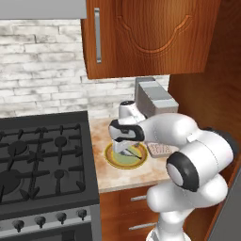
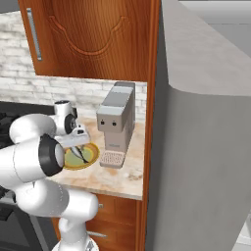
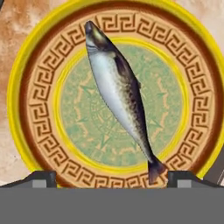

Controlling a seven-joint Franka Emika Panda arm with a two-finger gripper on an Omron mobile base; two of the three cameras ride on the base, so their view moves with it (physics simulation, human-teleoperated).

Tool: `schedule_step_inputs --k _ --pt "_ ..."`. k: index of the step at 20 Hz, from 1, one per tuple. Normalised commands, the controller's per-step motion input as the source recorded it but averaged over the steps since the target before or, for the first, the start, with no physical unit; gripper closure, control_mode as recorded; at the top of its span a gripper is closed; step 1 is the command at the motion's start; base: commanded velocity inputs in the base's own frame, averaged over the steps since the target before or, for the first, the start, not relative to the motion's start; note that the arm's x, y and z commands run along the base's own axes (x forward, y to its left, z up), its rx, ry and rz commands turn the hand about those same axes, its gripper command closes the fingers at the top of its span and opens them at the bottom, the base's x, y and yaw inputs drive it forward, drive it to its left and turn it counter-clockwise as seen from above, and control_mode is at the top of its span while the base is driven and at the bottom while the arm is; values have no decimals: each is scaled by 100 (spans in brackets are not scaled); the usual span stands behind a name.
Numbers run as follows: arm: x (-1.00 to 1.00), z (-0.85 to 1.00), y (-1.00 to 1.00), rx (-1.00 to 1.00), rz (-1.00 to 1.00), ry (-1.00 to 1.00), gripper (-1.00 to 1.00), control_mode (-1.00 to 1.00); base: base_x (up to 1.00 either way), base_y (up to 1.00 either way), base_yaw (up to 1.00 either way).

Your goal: Place the fish on the counter behind the older fish on the same shelf of the fridge to maintain FIFO order. Close the fridge door when finished.

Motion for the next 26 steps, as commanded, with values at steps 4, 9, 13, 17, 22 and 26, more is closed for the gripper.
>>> schedule_step_inputs --k 4,9,13,17,22,26 --pt "42 -38 0 0 2 0 -100 -100 0 0 0" --pt "45 -43 0 0 1 0 -100 -100 0 0 0" --pt "38 -28 0 0 0 0 -100 -100 0 0 0" --pt "26 -26 0 0 0 1 -100 -100 0 0 0" --pt "-9 -40 0 0 1 1 100 -100 0 0 0" --pt "-23 -15 0 0 0 0 100 -100 0 0 0"
